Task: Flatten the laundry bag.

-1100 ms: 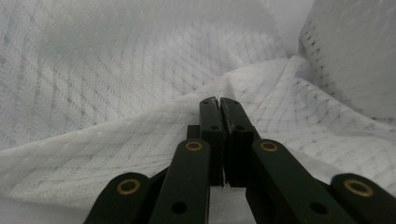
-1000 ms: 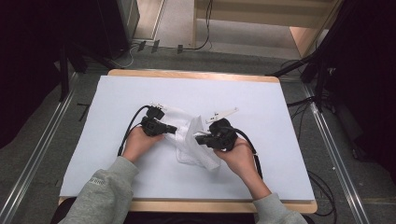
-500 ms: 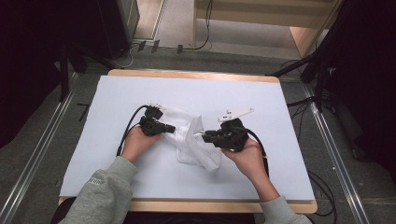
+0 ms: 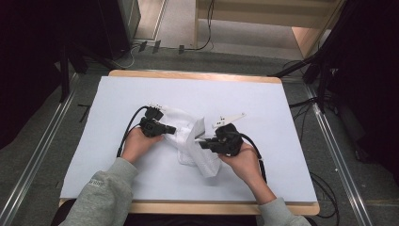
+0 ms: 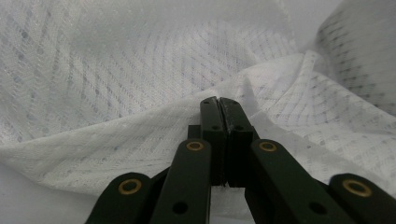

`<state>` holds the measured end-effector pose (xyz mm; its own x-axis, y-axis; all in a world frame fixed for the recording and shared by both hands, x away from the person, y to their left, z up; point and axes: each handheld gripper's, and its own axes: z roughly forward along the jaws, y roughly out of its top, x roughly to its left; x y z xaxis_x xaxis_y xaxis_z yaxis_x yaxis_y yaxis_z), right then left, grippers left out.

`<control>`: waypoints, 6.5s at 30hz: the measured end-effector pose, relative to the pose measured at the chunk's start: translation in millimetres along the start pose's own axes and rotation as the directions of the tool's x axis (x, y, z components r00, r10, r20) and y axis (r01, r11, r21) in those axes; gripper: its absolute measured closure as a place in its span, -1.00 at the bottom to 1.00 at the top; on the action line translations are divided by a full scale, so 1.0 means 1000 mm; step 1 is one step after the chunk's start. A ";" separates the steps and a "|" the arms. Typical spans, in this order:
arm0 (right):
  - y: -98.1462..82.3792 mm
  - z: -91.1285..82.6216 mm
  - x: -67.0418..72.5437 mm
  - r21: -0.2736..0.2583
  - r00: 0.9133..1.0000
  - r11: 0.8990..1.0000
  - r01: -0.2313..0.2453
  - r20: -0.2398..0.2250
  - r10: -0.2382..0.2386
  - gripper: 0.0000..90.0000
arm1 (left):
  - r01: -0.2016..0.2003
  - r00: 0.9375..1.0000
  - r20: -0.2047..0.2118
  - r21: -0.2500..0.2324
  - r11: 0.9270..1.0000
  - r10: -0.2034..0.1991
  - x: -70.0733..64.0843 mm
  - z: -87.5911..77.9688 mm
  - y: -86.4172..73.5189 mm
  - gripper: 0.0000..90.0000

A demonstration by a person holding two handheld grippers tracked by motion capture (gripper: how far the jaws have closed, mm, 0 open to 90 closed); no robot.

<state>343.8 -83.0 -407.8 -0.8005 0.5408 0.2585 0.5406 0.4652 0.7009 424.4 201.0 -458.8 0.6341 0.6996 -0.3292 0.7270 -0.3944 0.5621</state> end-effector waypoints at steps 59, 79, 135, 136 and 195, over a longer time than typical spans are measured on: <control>0.014 0.035 -0.048 -0.025 0.997 1.000 -0.008 0.075 0.010 0.35 | 0.002 0.999 0.035 -0.109 0.994 0.001 -0.039 -0.070 -0.041 0.07; 0.033 0.097 -0.076 0.020 0.996 0.999 -0.035 0.086 0.033 0.55 | 0.046 0.997 0.061 -0.048 0.998 -0.043 -0.036 -0.035 -0.054 0.47; 0.036 0.042 -0.135 -0.043 0.969 0.986 -0.163 0.179 0.168 1.00 | 0.220 0.973 -0.062 -0.053 0.974 -0.223 0.057 -0.105 -0.085 0.98; 0.036 0.045 -0.135 -0.038 0.969 0.986 -0.162 0.183 0.166 1.00 | 0.225 0.972 -0.055 -0.057 0.973 -0.228 0.058 -0.104 -0.086 0.98; 0.020 0.065 -0.121 0.014 0.976 0.990 -0.144 0.170 0.139 0.93 | -0.142 0.985 0.101 0.044 0.989 0.137 -0.080 -0.025 -0.045 1.00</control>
<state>468.1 -93.6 -468.8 -0.6616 0.7116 0.2365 0.6535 0.3926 0.6471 334.4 177.3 -438.5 0.7509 0.5754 -0.3241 0.6406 -0.5151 0.5695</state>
